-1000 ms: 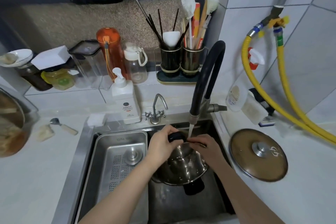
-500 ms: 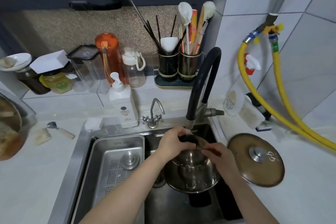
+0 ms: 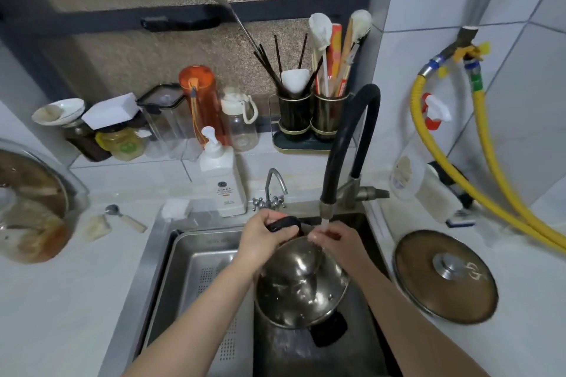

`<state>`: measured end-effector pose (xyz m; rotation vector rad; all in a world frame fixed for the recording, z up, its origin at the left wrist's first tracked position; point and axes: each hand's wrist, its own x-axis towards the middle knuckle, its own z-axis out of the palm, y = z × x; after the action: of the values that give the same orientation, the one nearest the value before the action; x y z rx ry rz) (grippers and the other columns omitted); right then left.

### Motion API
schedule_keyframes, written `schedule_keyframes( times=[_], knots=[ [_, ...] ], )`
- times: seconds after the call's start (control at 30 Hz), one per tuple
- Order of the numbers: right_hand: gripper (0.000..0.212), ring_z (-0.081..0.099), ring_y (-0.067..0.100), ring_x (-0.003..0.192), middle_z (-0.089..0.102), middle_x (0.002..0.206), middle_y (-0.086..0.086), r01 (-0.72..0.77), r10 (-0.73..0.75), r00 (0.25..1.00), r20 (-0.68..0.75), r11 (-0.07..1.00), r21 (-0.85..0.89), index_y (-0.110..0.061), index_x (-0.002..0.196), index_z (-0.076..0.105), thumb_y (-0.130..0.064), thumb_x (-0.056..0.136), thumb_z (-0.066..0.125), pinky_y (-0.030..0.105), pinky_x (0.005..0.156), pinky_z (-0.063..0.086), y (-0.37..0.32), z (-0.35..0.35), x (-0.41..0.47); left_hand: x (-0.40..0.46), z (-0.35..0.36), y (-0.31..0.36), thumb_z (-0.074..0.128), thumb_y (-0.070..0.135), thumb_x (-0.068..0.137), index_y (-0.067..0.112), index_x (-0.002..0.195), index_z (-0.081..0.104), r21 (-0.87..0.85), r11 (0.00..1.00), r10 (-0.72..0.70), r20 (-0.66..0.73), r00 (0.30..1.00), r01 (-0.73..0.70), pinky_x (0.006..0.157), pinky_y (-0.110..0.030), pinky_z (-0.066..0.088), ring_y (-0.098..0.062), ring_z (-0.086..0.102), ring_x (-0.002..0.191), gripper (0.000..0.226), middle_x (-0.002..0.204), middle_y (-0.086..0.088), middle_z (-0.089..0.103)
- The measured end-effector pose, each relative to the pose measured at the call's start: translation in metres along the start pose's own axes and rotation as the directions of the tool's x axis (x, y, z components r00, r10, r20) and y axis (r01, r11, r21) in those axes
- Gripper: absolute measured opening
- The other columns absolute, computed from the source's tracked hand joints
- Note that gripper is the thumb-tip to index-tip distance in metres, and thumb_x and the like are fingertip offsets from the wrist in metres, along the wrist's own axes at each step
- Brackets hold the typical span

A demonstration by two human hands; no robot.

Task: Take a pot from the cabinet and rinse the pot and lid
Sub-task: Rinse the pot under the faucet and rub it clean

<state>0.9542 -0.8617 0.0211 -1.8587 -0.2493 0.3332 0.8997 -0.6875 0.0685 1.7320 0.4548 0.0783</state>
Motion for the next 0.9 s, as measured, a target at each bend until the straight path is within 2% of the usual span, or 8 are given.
schedule_keyframes(
  times=[0.1,0.23,0.3,0.37,0.47,0.67,0.8,0.9],
  knots=[
    [0.007,0.065,0.008,0.08,0.071,0.082,-0.001,0.025,-0.025,1.0,0.002,0.999,0.022,-0.024,0.079,0.073,-0.027,0.082,0.067,0.025,0.079,0.049,-0.002,0.003,0.004,-0.001,-0.003,0.005,0.081,0.018,0.069,0.017,0.093,0.064,0.044,0.999,0.018,-0.029,0.999,-0.016,0.074,-0.025,0.051,-0.016,0.066,0.087,0.03,0.091,0.001,0.069],
    [0.015,0.059,0.008,0.065,0.066,0.069,-0.001,0.01,-0.009,0.999,0.042,1.0,-0.013,-0.019,0.081,0.073,-0.028,0.086,0.063,0.021,0.066,0.045,0.005,-0.009,-0.001,-0.004,0.004,0.006,0.08,0.019,0.072,0.011,0.099,0.063,0.085,0.996,0.026,-0.014,1.0,-0.025,0.082,-0.03,0.052,-0.017,0.065,0.09,0.033,0.094,-0.002,0.068],
    [0.013,0.062,0.0,0.073,0.068,0.076,-0.01,0.008,-0.006,0.998,0.063,0.999,-0.033,-0.032,0.076,0.074,-0.025,0.084,0.066,0.015,0.071,0.048,0.01,-0.019,-0.007,-0.005,0.009,0.004,0.079,0.019,0.072,0.012,0.098,0.064,0.076,0.997,0.03,-0.005,1.0,-0.029,0.084,-0.031,0.052,-0.018,0.065,0.091,0.032,0.094,-0.002,0.068],
    [0.024,0.061,-0.003,0.087,0.065,0.088,-0.016,0.014,-0.006,0.998,0.061,0.99,-0.138,-0.046,0.078,0.068,-0.023,0.082,0.068,0.013,0.079,0.045,0.016,-0.028,-0.012,-0.006,0.015,0.002,0.08,0.019,0.071,0.014,0.096,0.064,0.062,0.998,0.029,0.014,0.999,-0.03,0.086,-0.033,0.053,-0.018,0.065,0.092,0.03,0.094,-0.002,0.068],
    [0.024,0.054,-0.008,0.083,0.057,0.086,-0.021,0.037,-0.045,0.999,-0.013,0.926,-0.376,-0.044,0.08,0.058,-0.022,0.08,0.068,0.008,0.072,0.039,0.025,-0.038,-0.017,-0.003,0.027,0.005,0.082,0.017,0.069,0.021,0.089,0.063,0.087,0.996,0.0,0.091,0.996,-0.008,0.085,-0.031,0.053,-0.016,0.065,0.087,0.028,0.09,0.002,0.068],
    [0.017,0.051,-0.005,0.075,0.056,0.08,-0.015,-0.011,-0.079,0.98,-0.183,0.897,-0.442,-0.034,0.079,0.057,-0.022,0.08,0.068,0.008,0.064,0.034,0.036,-0.049,-0.021,0.012,0.046,0.013,0.079,0.021,0.073,0.02,0.086,0.071,0.211,0.977,-0.101,0.317,0.943,0.033,0.082,-0.03,0.054,-0.016,0.067,0.081,0.016,0.089,-0.004,0.073],
    [0.007,0.053,0.005,0.081,0.056,0.085,-0.01,-0.028,-0.058,0.981,-0.184,0.9,-0.435,-0.024,0.089,0.065,-0.021,0.083,0.066,0.008,0.067,0.034,0.035,-0.051,-0.011,0.019,0.054,0.013,0.081,0.025,0.07,0.026,0.063,0.073,0.212,0.976,-0.111,0.277,0.954,0.052,0.072,-0.027,0.055,-0.009,0.066,0.064,0.01,0.063,0.008,0.071],
    [0.014,0.052,-0.002,0.084,0.056,0.091,-0.012,-0.027,-0.033,0.988,-0.151,0.925,-0.379,-0.022,0.099,0.067,-0.023,0.086,0.062,0.002,0.07,0.034,0.029,-0.044,-0.008,0.021,0.056,0.009,0.085,0.032,0.06,0.019,0.057,0.071,0.166,0.976,-0.17,0.161,0.972,0.143,0.062,-0.028,0.053,-0.013,0.062,0.051,0.019,0.054,0.002,0.068]
  ],
)
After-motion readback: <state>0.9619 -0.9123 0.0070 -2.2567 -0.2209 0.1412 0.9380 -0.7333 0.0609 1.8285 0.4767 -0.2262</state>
